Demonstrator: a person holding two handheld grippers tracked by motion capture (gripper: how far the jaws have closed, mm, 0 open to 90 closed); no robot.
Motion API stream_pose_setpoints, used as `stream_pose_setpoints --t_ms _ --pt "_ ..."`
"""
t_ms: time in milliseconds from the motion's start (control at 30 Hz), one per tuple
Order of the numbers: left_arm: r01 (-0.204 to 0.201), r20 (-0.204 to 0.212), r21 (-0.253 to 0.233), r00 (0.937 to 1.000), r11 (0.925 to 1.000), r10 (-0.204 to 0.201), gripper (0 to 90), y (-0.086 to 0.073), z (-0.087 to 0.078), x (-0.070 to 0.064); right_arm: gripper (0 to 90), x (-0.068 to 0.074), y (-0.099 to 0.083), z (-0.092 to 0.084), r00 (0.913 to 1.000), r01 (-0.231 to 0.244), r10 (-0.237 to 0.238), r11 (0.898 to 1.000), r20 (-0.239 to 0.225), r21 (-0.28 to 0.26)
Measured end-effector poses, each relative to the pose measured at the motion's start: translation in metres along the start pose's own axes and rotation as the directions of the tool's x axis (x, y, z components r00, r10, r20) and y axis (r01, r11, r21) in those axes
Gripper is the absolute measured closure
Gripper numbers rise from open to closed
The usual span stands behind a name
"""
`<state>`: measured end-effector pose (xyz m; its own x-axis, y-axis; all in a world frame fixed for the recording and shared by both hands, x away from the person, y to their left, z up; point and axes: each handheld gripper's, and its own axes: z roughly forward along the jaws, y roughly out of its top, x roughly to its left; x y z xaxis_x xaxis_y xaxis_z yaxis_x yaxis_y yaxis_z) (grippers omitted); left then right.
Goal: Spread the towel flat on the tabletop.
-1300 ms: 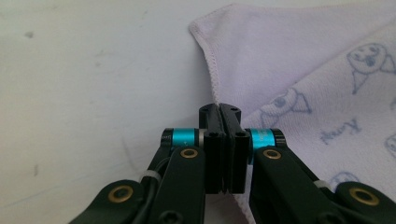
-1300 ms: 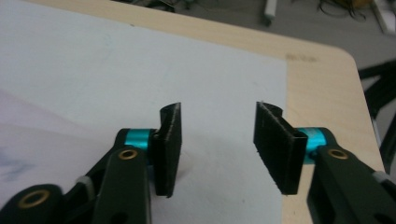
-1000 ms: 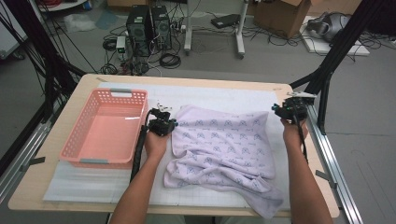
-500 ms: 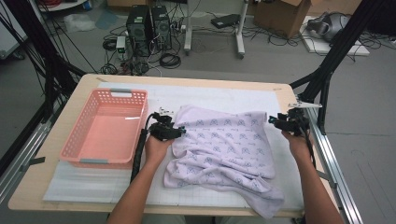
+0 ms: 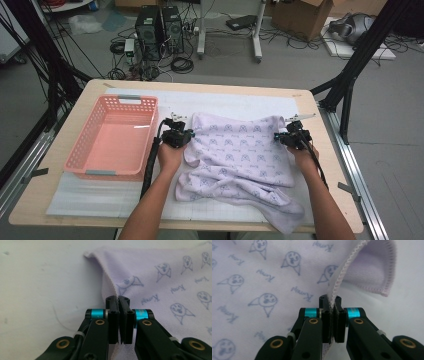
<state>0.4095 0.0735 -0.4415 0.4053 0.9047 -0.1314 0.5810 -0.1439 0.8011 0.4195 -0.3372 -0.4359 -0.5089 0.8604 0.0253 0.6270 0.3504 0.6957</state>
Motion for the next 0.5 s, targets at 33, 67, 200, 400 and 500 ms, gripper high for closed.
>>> stream_pose_setpoints --t_ms 33,67,200,400,500 --pt "-0.010 -0.011 -0.021 0.9999 0.9997 0.010 86.5 0.004 0.001 0.001 87.8 -0.002 0.002 0.002 0.9997 0.017 -0.016 1.000 0.021 -0.016" --pt "-0.008 -0.018 -0.041 0.9998 0.9991 0.008 86.5 0.007 0.001 0.001 87.9 -0.004 0.005 0.004 0.9977 0.046 -0.044 0.998 0.051 -0.050" --pt "0.026 -0.027 -0.116 0.9992 0.9929 -0.030 86.4 0.012 0.008 0.008 87.9 -0.009 0.021 0.010 0.9885 0.051 -0.031 0.990 0.148 -0.134" --pt "0.063 0.045 -0.065 0.9972 0.9959 -0.061 59.1 0.008 0.012 0.010 69.6 -0.009 0.035 0.016 0.9782 -0.024 0.060 0.984 0.199 -0.177" --pt "0.036 0.061 -0.055 0.9976 0.9979 -0.033 51.5 0.005 0.004 0.008 62.9 -0.010 0.032 0.011 0.9800 -0.062 0.093 0.983 0.176 -0.172"
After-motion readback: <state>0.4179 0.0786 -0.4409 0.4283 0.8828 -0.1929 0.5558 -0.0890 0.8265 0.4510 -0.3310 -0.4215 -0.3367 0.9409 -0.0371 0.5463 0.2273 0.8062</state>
